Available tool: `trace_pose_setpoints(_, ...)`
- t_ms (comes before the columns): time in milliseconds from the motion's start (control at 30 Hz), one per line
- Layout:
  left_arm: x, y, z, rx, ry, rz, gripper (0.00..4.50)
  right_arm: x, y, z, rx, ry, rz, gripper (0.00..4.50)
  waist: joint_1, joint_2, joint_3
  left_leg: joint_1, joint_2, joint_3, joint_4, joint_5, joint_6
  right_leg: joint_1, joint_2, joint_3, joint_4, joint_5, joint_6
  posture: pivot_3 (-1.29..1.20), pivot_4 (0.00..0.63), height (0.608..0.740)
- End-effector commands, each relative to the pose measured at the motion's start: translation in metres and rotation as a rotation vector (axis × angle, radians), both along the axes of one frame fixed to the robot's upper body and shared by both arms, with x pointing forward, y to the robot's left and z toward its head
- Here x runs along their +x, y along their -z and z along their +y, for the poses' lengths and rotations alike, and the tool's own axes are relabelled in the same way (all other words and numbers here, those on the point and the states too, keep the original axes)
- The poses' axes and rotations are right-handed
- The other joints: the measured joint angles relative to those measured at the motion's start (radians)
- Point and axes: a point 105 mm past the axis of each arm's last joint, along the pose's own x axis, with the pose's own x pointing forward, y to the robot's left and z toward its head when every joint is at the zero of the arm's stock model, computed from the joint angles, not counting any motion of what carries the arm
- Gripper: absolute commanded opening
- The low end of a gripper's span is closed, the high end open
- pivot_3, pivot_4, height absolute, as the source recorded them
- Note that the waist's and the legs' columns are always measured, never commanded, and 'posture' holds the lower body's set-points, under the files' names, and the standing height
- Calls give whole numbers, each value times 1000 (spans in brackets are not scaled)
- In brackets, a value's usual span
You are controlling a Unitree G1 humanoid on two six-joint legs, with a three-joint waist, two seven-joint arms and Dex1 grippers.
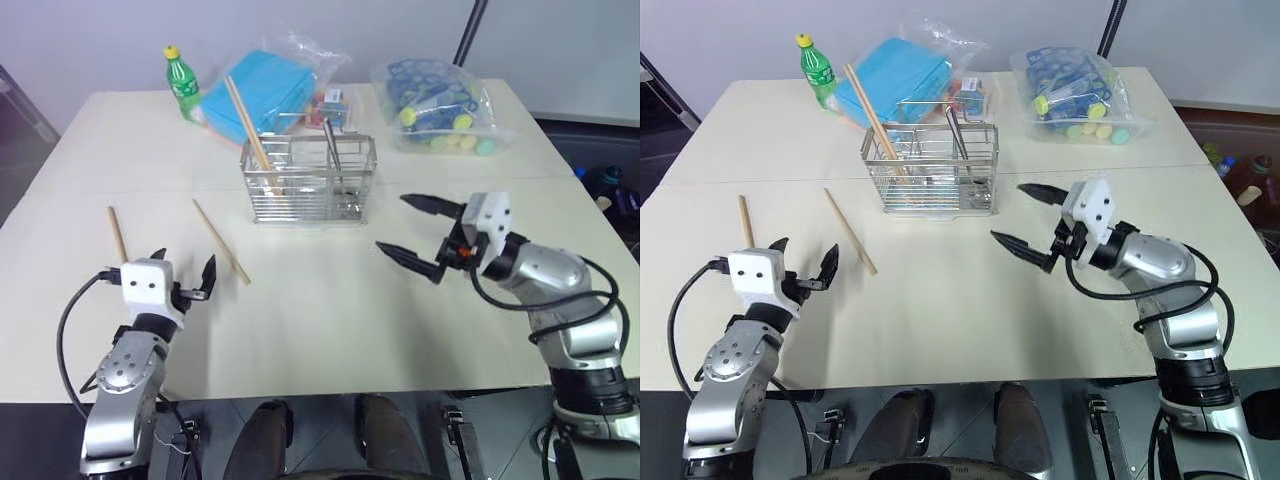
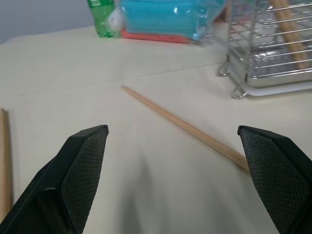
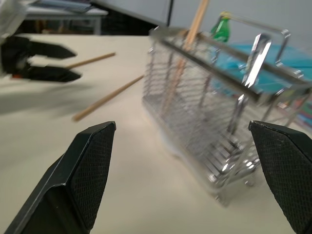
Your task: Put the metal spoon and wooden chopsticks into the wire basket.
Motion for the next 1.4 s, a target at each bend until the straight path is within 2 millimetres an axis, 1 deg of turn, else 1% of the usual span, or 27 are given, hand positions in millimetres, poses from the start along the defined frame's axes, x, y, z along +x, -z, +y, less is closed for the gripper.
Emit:
trace_pose_setpoints(33, 3, -12, 7, 32, -51, -54, 4500, -11, 0, 0, -52, -57, -54, 4468, -1, 0, 0, 0, 0, 0, 0, 0, 0, 0, 0, 0, 0, 0, 1, 0, 150, 740)
trace_pose_setpoints(200, 5, -15, 17, 60, -121, -62, 4500, -18, -3, 9, -68, -124, -74, 4468, -2, 0, 0, 0, 0, 0, 0, 0, 0, 0, 0, 0, 0, 0, 1, 0, 150, 740)
trace_pose_setpoints(400, 3, -20, 34, 83, -235, -65, 4500, -30, -10, 26, -75, -235, -90, 4468, 0, 0, 0, 0, 0, 0, 0, 0, 0, 0, 0, 0, 0, 0, 1, 0, 150, 740)
trace_pose_setpoints(467, 1, -18, 47, 125, -299, -14, 4500, -30, -12, 31, -66, -251, -86, 4468, 0, 0, 0, 0, 0, 0, 0, 0, 0, 0, 0, 0, 0, 0, 1, 0, 150, 740)
trace_pose_setpoints(633, -8, -33, 80, 167, -454, 17, 4500, -24, -19, 38, -17, -268, -40, 4468, -1, -1, 0, 0, 0, 0, 0, 0, 0, 0, 0, 0, 1, 0, 1, 0, 150, 740)
trace_pose_setpoints(733, -15, -40, 99, 182, -554, 37, 4500, -20, -22, 42, 29, -276, 58, 4468, 0, -2, 0, 0, 0, -1, 0, 0, 0, 0, 0, 0, 0, 0, 1, 0, 150, 740)
trace_pose_setpoints(800, -18, -46, 106, 198, -597, 38, 4500, -17, -25, 43, 52, -276, 99, 4468, 1, -2, 0, 0, 0, -1, 0, 0, 0, 0, 0, 0, 0, 1, 1, 0, 150, 740)
trace_pose_setpoints(933, -22, -54, 113, 200, -653, 28, 4500, -12, -19, 40, 13, -278, 111, 4468, 1, -3, 0, 0, 0, -1, 0, 0, 0, 0, 0, 0, 1, 1, 1, 0, 150, 740)
trace_pose_setpoints(1067, -25, -54, 117, 174, -699, 48, 4500, -11, -14, 37, -9, -280, 118, 4468, 1, -3, 0, 0, 0, -1, 0, 0, 0, 0, 0, 0, 1, 1, 1, 0, 150, 740)
trace_pose_setpoints(1167, -25, -50, 120, 134, -734, 87, 4500, -9, -12, 38, -11, -276, 114, 4468, 0, -3, 0, 0, 0, -1, 0, 0, 0, 0, 0, 0, 1, 1, 1, 0, 150, 740)
trace_pose_setpoints(1300, -15, -47, 116, 63, -717, 109, 4500, -9, -10, 38, -5, -269, 112, 4468, 0, -4, 0, 0, 0, -1, 0, 0, 0, 0, 0, -1, 1, 1, 1, 0, 150, 740)
trace_pose_setpoints(1400, -1, -43, 116, 5, -706, 111, 4500, -10, -9, 39, 1, -263, 113, 4468, 1, -4, 0, 0, 0, -1, 0, 0, 0, 0, 0, -1, 1, 1, 1, 0, 150, 740)
